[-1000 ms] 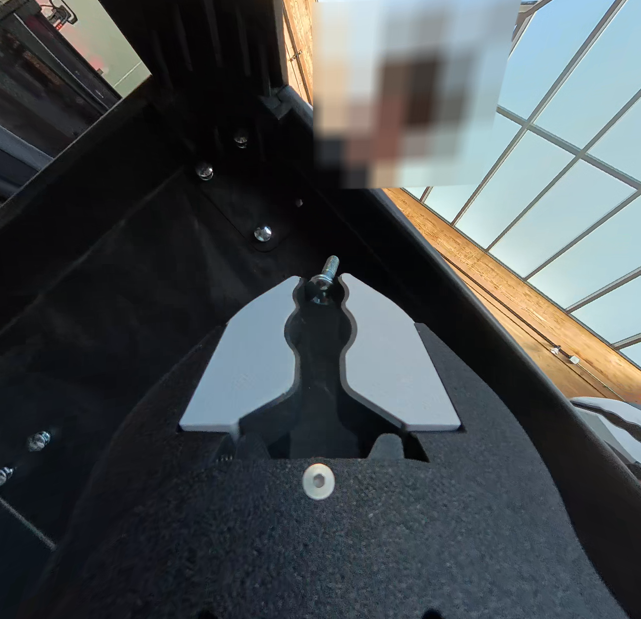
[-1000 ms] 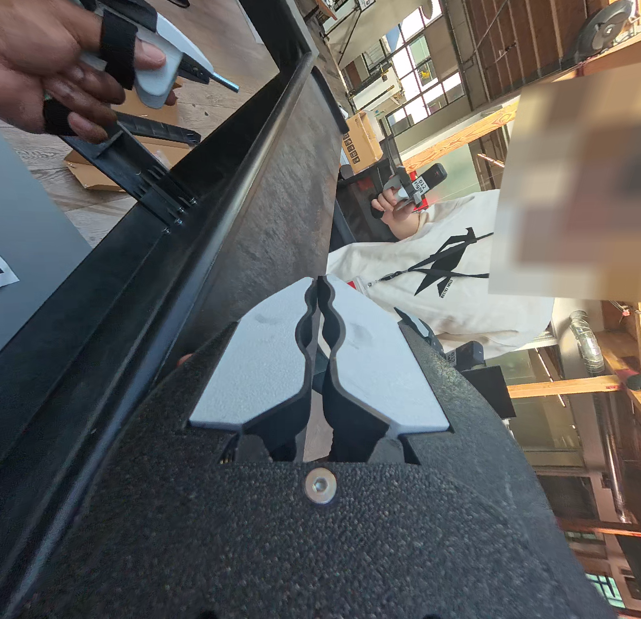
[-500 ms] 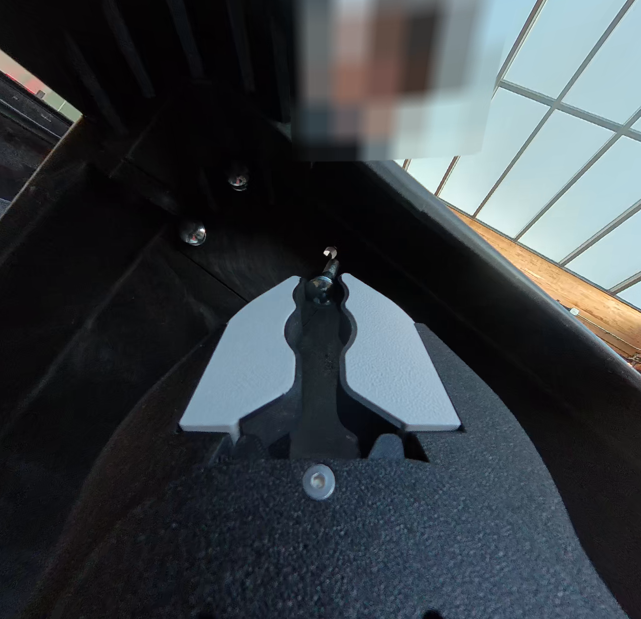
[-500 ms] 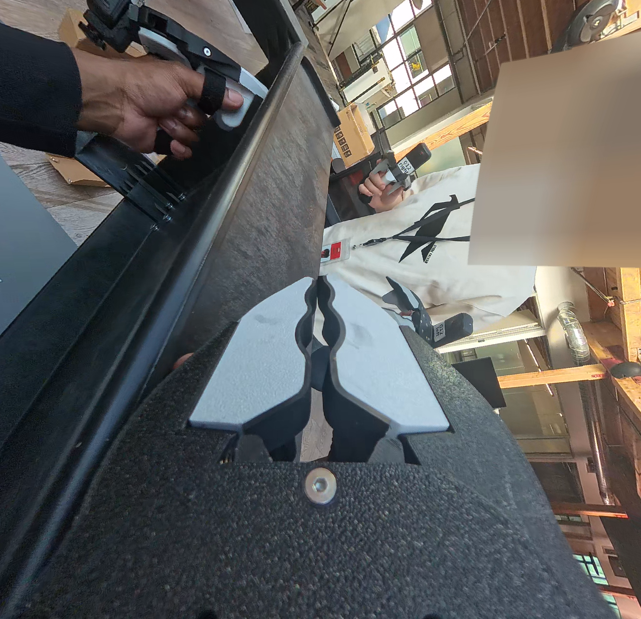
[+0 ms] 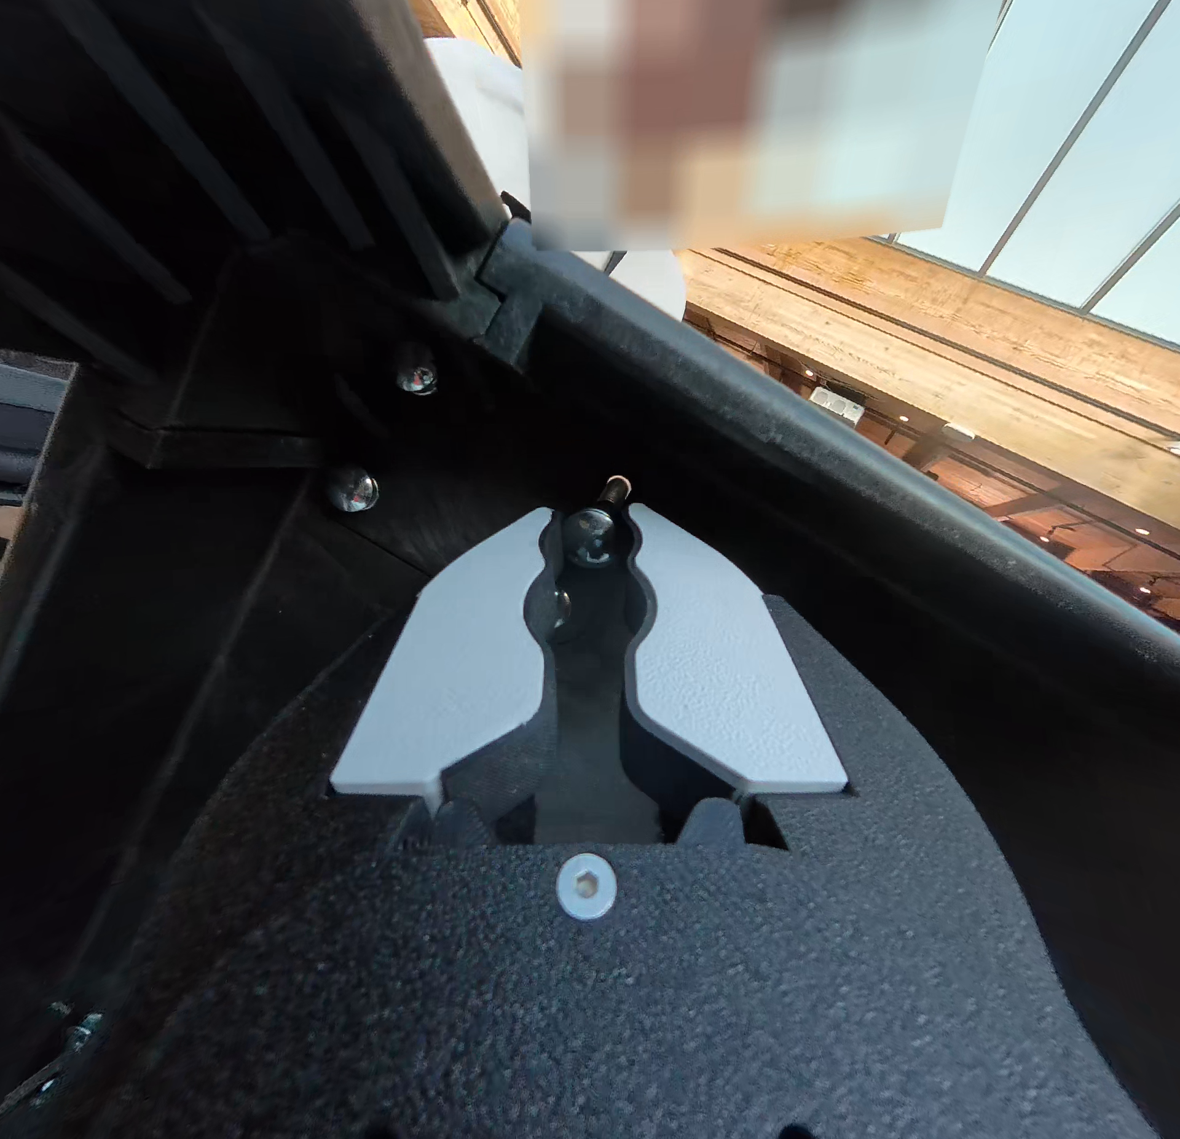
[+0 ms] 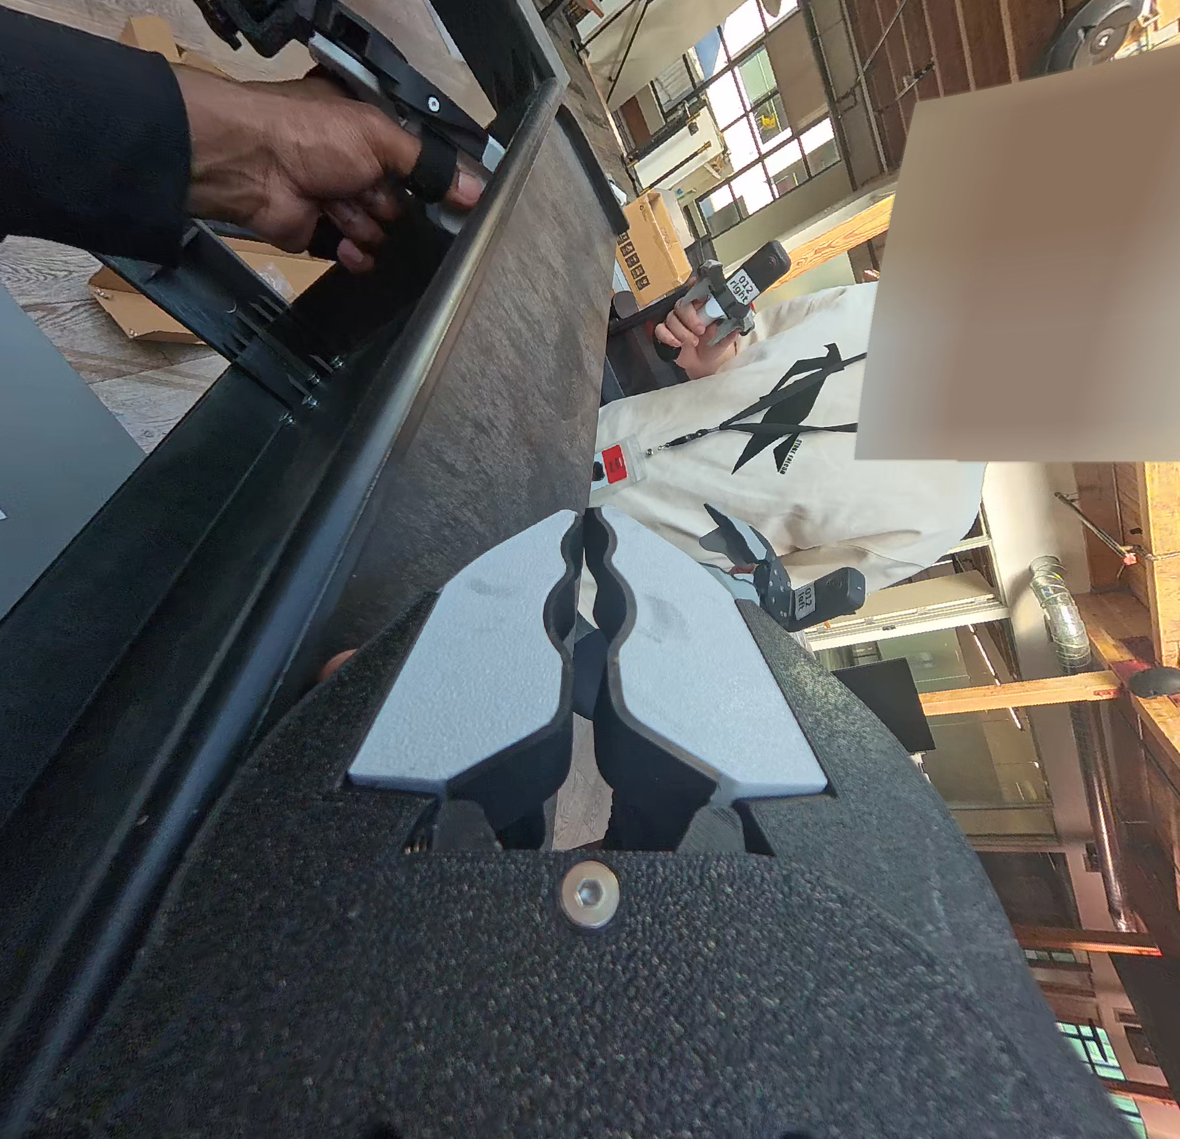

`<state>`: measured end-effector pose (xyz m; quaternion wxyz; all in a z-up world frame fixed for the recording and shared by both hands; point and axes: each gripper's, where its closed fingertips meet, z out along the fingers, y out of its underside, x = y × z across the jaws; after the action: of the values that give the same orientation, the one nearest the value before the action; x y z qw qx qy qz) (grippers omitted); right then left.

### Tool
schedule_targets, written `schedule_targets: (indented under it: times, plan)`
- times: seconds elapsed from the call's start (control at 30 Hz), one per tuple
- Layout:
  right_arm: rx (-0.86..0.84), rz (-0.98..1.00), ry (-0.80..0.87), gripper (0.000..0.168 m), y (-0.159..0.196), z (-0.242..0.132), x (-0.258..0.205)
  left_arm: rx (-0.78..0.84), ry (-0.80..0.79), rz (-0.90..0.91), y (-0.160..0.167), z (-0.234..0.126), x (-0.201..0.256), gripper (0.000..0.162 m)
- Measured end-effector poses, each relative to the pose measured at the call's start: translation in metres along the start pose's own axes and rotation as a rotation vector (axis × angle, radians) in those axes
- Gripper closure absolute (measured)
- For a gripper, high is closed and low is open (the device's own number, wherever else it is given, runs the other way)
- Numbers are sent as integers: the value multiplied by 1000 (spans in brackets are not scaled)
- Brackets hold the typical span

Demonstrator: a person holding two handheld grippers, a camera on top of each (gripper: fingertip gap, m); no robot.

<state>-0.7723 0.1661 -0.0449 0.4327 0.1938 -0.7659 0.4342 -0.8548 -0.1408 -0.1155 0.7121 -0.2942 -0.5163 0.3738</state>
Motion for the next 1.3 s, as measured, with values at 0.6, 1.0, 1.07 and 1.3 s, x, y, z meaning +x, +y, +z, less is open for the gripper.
schedule_targets:
  times: [0.6, 1.0, 1.07, 1.3]
  plan:
    - [8, 2, -12, 168, -1, 0, -1, 77, 11, 166, -3, 26, 7, 146]
    - [9, 14, -14, 168, 0, -1, 0, 151, 52, 150, -1, 25, 10, 145]
    - [8, 13, -14, 168, 0, -1, 0, 146, 61, 144, 1, 24, 11, 145]
    - [7, 15, -14, 168, 0, -1, 0, 145, 67, 132, 7, 20, 11, 141]
